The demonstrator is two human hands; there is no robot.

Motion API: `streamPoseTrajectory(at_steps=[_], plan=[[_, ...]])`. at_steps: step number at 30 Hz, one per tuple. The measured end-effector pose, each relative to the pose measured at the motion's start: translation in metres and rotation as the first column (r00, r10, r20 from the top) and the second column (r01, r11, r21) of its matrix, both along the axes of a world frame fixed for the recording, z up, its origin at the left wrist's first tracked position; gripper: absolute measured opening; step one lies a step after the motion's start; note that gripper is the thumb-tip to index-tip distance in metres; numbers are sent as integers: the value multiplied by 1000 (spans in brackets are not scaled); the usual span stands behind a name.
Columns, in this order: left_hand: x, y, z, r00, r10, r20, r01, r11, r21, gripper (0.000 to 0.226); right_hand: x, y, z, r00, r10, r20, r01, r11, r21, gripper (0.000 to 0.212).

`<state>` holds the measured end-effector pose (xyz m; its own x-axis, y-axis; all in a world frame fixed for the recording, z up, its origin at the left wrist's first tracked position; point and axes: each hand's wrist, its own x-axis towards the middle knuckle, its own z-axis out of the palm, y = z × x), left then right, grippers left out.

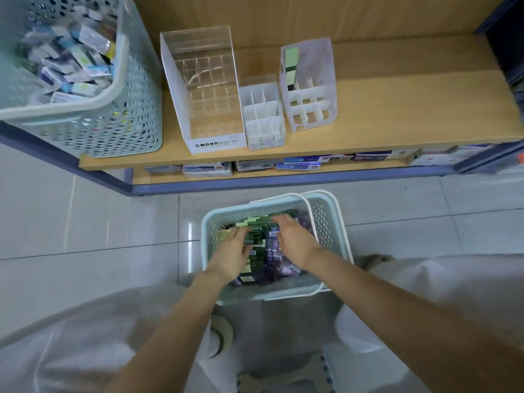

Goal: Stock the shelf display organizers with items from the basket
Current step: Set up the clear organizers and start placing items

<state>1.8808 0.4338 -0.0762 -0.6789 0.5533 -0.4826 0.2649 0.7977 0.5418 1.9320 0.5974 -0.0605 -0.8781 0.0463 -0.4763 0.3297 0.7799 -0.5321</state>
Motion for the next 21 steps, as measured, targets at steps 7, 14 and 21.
streamPoseTrajectory(at_steps=[7,14,21], plan=[[-16,16,-29,995,100,21,-96,988,-121,49,-26,1,-44,984,117,132,-141,971,193,68],[-29,7,-38,997,-35,-62,15,958,-287,52,-30,-4,-47,971,180,159,-229,889,396,48],[-20,4,-39,971,-189,-144,130,929,-346,45,-28,-1,-29,973,93,210,-158,935,317,29]])
